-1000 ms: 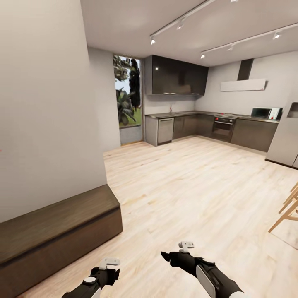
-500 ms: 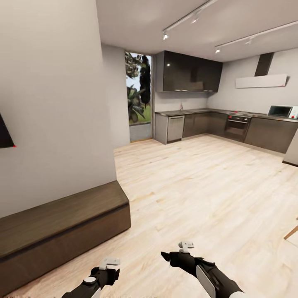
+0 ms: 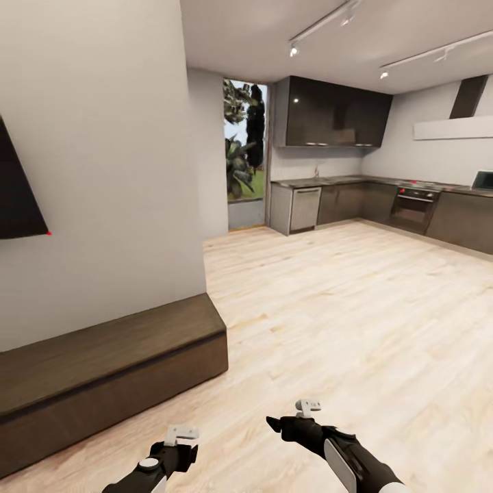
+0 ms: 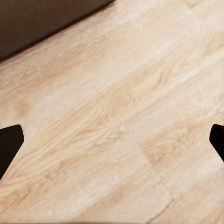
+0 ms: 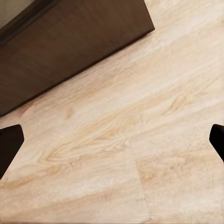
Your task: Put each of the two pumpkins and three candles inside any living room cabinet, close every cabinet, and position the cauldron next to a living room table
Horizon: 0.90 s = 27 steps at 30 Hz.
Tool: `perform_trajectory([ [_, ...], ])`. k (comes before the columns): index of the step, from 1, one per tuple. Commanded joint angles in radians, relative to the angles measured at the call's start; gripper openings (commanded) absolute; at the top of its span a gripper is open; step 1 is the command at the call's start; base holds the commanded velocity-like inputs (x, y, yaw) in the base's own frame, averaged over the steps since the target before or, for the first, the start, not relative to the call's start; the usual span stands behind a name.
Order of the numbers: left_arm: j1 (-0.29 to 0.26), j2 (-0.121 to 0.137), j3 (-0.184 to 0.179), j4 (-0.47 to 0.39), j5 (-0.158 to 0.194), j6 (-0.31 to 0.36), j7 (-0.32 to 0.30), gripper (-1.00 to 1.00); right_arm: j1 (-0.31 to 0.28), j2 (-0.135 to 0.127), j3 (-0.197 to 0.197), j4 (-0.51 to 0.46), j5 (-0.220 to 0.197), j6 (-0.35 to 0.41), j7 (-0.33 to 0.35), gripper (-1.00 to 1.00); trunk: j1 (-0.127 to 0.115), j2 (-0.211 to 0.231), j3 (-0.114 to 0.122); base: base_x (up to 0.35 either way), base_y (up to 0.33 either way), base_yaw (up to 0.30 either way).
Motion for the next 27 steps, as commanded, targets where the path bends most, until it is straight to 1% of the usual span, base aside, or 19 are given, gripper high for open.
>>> perform_trajectory([
  [1,-0.001,0.0,-0.008,0.001,0.01,-0.003,0.003,1.0,0.0,-0.001,0.003,-0.001,-0.008,0.005,0.0,1.0,0.0,-0.001,-0.002,0.0,0.0,0.149],
  [9,-0.001,0.0,-0.008,0.001,0.01,-0.004,0.003,1.0,-0.001,-0.001,0.003,-0.001,-0.008,0.005,0.0,1.0,0.0,-0.001,-0.013,-0.014,0.003,0.148],
  [15,-0.001,0.0,-0.008,0.001,0.01,-0.004,0.003,1.0,-0.001,-0.001,0.002,-0.001,-0.008,0.005,0.0,1.0,0.0,-0.001,-0.021,-0.168,0.109,0.137],
  [19,-0.001,0.0,-0.008,0.001,0.01,-0.006,0.003,1.0,0.0,-0.001,0.002,-0.001,-0.008,0.001,0.001,1.0,0.0,-0.001,-0.023,-0.176,0.123,0.049],
  [21,-0.002,0.0,-0.008,0.001,0.01,-0.01,0.003,1.0,0.001,-0.001,0.002,-0.001,-0.006,-0.033,0.001,1.0,0.0,-0.001,-0.023,-0.05,0.034,0.011],
  [27,-0.001,0.001,-0.008,0.001,0.01,-0.013,0.003,1.0,0.001,-0.001,0.003,-0.001,-0.008,-0.058,0.001,1.0,0.0,-0.001,-0.024,-0.014,0.009,0.003],
])
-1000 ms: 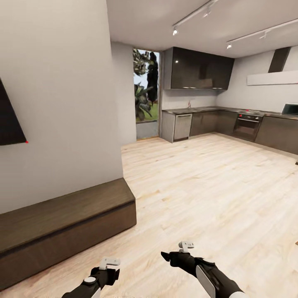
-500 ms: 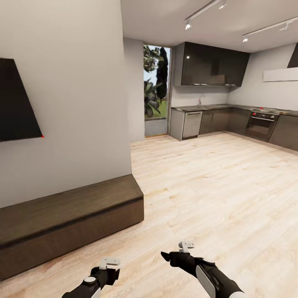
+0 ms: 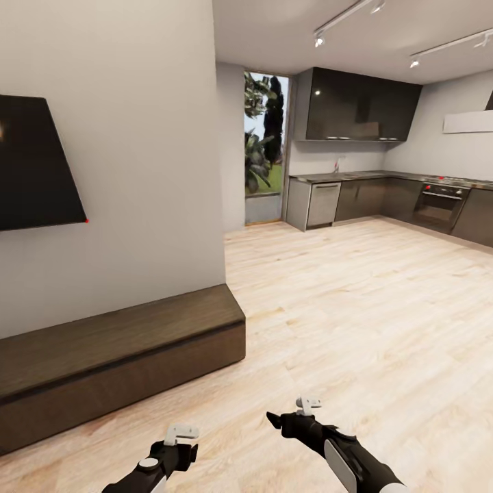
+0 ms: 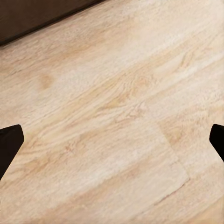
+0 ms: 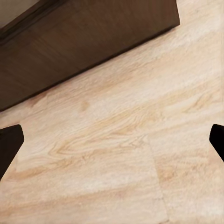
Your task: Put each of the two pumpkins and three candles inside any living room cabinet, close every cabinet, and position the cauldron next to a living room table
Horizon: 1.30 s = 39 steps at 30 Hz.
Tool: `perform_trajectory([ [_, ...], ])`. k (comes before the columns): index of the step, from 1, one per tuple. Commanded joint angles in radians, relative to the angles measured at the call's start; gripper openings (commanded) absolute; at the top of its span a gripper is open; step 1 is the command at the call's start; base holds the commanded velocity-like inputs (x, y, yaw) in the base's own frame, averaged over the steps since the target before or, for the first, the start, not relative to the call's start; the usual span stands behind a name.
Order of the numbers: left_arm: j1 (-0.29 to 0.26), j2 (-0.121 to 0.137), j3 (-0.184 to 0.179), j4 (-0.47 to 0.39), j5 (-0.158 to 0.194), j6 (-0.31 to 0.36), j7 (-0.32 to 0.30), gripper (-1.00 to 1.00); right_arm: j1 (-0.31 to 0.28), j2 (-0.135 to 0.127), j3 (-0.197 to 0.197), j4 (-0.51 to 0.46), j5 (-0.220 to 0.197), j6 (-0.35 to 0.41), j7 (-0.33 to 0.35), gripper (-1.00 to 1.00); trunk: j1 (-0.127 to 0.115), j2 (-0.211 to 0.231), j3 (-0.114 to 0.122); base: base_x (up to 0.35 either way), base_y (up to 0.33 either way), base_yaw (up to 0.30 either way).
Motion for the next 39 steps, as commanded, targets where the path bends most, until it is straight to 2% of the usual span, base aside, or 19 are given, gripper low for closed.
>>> perform_trajectory([
  [1,-0.001,0.001,-0.008,0.001,0.01,-0.004,0.003,1.0,0.0,-0.001,0.002,-0.001,-0.01,0.004,0.001,1.0,0.0,0.0,-0.001,-0.003,0.002,0.001],
  [8,-0.001,0.0,-0.008,0.001,0.01,-0.004,0.003,1.0,0.001,-0.001,0.002,-0.003,-0.01,0.002,0.001,1.0,0.0,0.0,-0.002,-0.001,0.001,0.027],
  [39,-0.001,0.0,-0.008,0.001,0.01,-0.004,0.003,1.0,0.001,0.001,0.006,-0.001,-0.008,0.004,-0.001,1.0,0.0,0.0,-0.037,0.0,0.0,0.182],
])
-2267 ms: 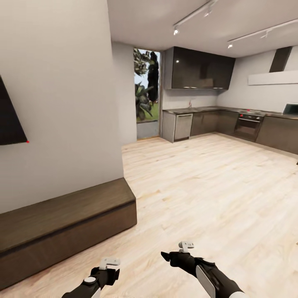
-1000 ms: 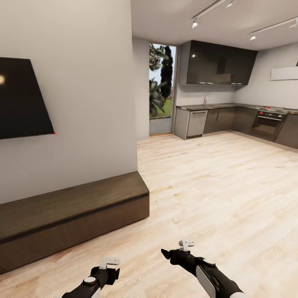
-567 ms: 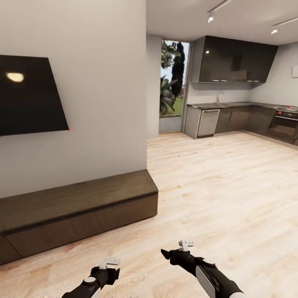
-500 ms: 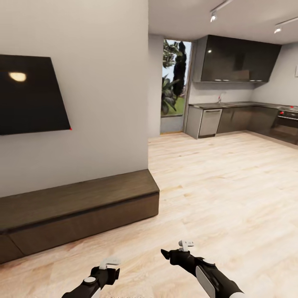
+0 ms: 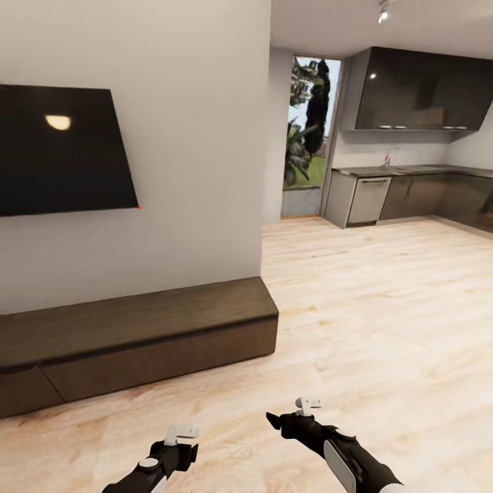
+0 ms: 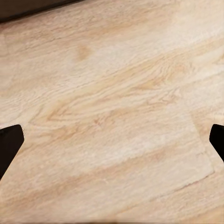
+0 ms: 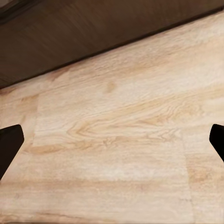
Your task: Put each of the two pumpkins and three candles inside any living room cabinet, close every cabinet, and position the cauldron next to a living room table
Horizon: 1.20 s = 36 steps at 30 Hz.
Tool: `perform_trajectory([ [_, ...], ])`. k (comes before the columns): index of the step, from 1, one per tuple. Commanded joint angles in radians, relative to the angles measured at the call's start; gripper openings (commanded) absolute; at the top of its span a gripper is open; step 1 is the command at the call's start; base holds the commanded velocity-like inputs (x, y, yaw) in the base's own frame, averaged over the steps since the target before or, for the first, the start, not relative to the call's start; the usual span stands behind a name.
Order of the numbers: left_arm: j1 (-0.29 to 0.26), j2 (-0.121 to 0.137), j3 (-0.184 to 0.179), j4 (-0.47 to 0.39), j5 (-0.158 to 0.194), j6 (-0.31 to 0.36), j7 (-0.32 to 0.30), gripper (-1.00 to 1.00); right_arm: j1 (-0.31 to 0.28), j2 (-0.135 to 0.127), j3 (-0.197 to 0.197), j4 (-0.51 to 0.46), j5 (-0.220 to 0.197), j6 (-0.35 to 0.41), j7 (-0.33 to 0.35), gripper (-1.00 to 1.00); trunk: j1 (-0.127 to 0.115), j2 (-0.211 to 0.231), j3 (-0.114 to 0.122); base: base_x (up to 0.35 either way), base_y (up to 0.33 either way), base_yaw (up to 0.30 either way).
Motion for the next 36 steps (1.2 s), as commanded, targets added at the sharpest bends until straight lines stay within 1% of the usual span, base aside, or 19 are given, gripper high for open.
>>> perform_trajectory([
  [1,-0.001,0.0,-0.008,0.001,0.01,-0.004,0.003,1.0,0.0,-0.001,0.003,-0.001,-0.01,0.006,0.0,1.0,0.0,0.0,-0.002,0.0,0.0,0.164],
  [27,-0.001,0.0,-0.008,0.002,0.01,-0.004,0.003,1.0,0.0,-0.001,0.004,-0.001,-0.008,0.006,0.0,1.0,0.0,0.0,-0.036,0.0,0.0,0.16],
  [31,-0.001,0.0,-0.008,0.002,0.01,-0.004,0.003,1.0,0.0,-0.001,0.004,-0.001,-0.008,0.005,0.001,1.0,0.0,0.0,-0.041,0.062,-0.062,0.141],
  [36,-0.001,0.0,-0.008,0.002,0.01,-0.004,0.003,1.0,0.0,-0.001,0.004,-0.001,-0.01,0.004,0.002,1.0,0.0,0.0,-0.043,0.119,-0.094,0.039],
])
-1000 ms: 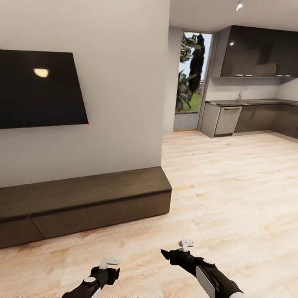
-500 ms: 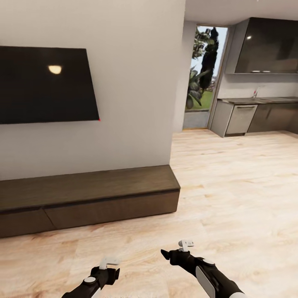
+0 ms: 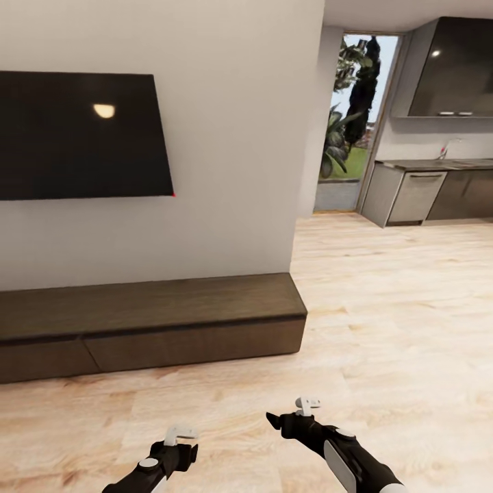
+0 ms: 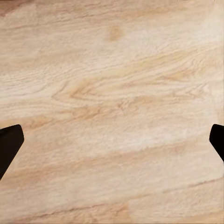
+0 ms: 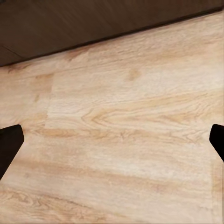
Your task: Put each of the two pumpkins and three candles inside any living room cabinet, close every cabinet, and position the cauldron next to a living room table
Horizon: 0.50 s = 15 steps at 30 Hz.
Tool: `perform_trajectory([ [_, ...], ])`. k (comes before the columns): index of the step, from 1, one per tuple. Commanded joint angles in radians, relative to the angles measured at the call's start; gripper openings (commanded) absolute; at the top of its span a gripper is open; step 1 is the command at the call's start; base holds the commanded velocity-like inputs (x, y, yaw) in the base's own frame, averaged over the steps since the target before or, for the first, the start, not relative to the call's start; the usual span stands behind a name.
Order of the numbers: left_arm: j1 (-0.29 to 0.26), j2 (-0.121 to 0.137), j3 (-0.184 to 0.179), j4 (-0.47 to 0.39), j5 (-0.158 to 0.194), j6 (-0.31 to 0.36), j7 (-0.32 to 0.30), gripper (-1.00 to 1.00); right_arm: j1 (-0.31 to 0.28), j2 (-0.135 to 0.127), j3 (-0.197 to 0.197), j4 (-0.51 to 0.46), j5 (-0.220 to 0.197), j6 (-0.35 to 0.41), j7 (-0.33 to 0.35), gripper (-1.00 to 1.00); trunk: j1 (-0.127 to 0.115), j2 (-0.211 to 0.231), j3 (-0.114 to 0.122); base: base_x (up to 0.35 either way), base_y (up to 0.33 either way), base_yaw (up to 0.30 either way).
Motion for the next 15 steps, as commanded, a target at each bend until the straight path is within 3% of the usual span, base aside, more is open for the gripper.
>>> perform_trajectory([
  [1,-0.001,0.0,-0.008,0.001,0.01,-0.004,0.003,1.0,0.0,-0.001,0.003,-0.002,-0.009,0.006,0.0,1.0,0.0,0.0,-0.001,0.088,-0.018,0.005],
  [9,-0.001,0.0,-0.008,0.001,0.01,-0.004,0.003,1.0,0.0,-0.001,0.002,-0.002,-0.01,0.005,0.005,1.0,0.0,0.0,-0.001,0.09,-0.005,0.001],
  [15,-0.001,0.0,-0.007,0.001,0.01,-0.003,0.003,1.0,0.0,-0.002,0.001,-0.001,-0.008,-0.007,0.007,1.0,0.0,0.0,-0.001,0.255,0.0,0.0],
])
